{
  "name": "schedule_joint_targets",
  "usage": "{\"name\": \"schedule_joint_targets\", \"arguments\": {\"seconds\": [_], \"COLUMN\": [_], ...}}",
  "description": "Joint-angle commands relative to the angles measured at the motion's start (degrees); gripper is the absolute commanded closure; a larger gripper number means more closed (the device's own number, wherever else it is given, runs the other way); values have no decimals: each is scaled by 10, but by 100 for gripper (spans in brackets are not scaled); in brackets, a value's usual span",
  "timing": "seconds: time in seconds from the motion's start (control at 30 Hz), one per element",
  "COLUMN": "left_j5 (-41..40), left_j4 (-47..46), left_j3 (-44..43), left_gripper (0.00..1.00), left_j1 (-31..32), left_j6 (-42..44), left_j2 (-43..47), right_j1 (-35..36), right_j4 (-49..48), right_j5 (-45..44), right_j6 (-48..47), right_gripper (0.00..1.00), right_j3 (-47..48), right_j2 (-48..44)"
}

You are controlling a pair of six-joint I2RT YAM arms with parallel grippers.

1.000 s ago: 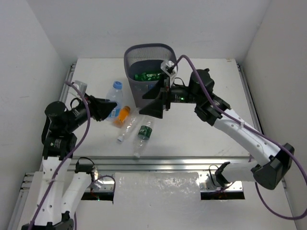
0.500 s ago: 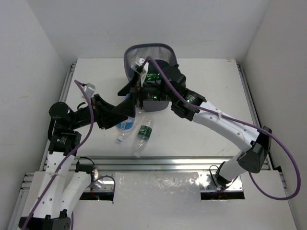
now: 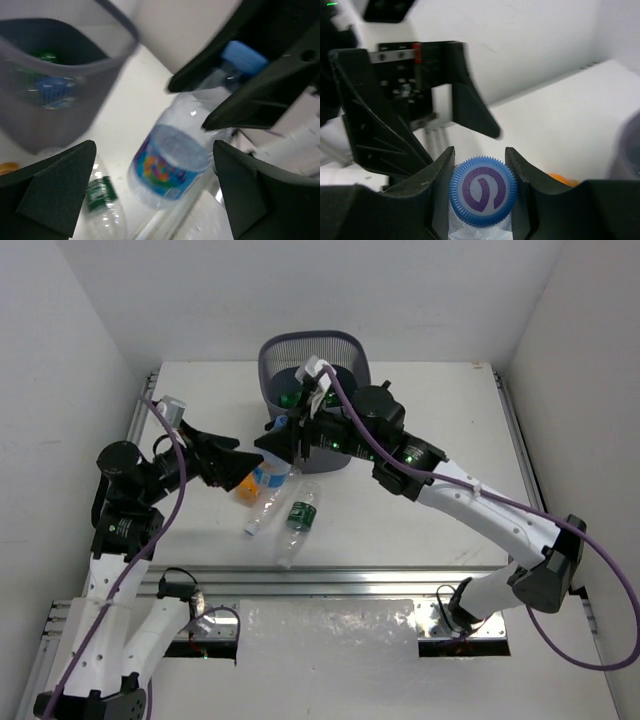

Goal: Put the plastic bottles in the bin

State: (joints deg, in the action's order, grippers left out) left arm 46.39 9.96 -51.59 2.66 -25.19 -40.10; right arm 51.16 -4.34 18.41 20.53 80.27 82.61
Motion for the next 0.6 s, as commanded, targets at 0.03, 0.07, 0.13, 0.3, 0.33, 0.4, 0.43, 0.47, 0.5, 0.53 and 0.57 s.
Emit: {"name": "schedule_joint_targets", "arguments": {"seconds": [0.03,0.07,0.13,0.3,0.33,0.4,0.43,0.47,0.5,0.53,0.57], "left_j5": [-274,-301,-374,-378,-373,-366,-364,-365,-362,-345,-345], "left_j4": [123,139,188,194,190,180,184,204,217,232,236], "left_j3": [-34,-31,-32,-45,-49,-68,-80,-105,-118,-128,-140], "left_gripper": [0,0,0,2,2,2,2,2,2,4,4], "left_j1": [-2,-2,-2,2,8,19,27,31,32,34,38], "left_j6": [72,82,100,128,131,142,156,166,175,193,197], "left_j2": [6,-9,-65,-202,-234,-268,-311,-336,-359,-401,-417], "right_j1": [-32,-44,-85,-170,-179,-206,-214,-228,-230,-230,-229], "right_j4": [69,107,136,186,182,185,209,227,245,266,267], "right_j5": [-141,-159,-183,-228,-235,-236,-223,-214,-202,-185,-162], "right_j6": [-73,-88,-101,-116,-122,-131,-128,-123,-122,-125,-124], "right_gripper": [100,100,100,100,99,88,21,1,1,1,1], "right_j3": [125,153,226,355,368,425,450,476,514,519,514], "right_j2": [11,25,75,177,208,242,279,296,309,316,306]}}
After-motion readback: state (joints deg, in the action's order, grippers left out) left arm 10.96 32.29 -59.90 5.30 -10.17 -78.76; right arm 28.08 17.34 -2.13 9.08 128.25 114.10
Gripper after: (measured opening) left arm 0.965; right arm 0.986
